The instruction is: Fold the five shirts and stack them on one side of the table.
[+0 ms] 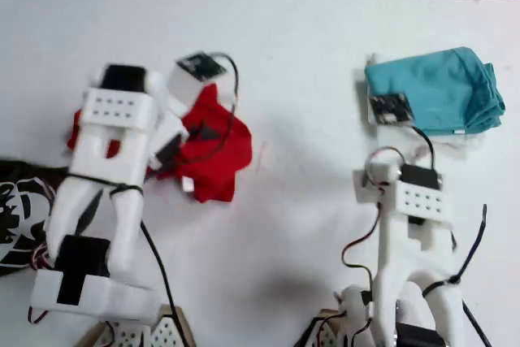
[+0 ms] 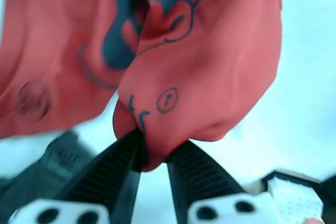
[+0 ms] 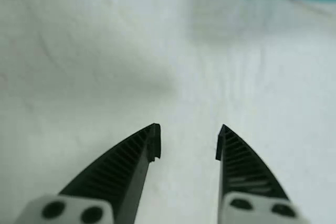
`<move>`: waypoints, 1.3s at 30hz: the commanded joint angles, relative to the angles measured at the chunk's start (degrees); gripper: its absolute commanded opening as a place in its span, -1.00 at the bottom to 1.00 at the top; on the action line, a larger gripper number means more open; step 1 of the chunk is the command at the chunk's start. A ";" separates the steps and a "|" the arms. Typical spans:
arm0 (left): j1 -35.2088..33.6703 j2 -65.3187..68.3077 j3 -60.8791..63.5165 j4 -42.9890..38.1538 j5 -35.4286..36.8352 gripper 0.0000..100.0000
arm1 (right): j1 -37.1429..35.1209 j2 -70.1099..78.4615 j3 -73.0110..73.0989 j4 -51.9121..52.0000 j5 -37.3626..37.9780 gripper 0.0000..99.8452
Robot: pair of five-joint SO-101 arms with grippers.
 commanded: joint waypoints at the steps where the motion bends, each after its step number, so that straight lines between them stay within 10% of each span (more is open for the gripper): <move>1: -5.89 -3.96 -5.05 2.64 -0.44 -0.95 | -6.20 2.51 -8.62 -0.31 -2.99 -0.64; 17: -36.92 -30.15 18.33 2.37 -23.21 -0.95 | -29.41 57.54 -83.69 24.04 -15.65 -0.64; 22: -45.36 -30.24 20.09 1.85 -26.81 -0.95 | -36.79 72.57 -103.03 28.79 -17.93 -0.34; 39: -47.47 -30.59 20.09 2.02 -26.29 -0.95 | -45.49 103.43 -131.87 31.25 -17.23 -0.26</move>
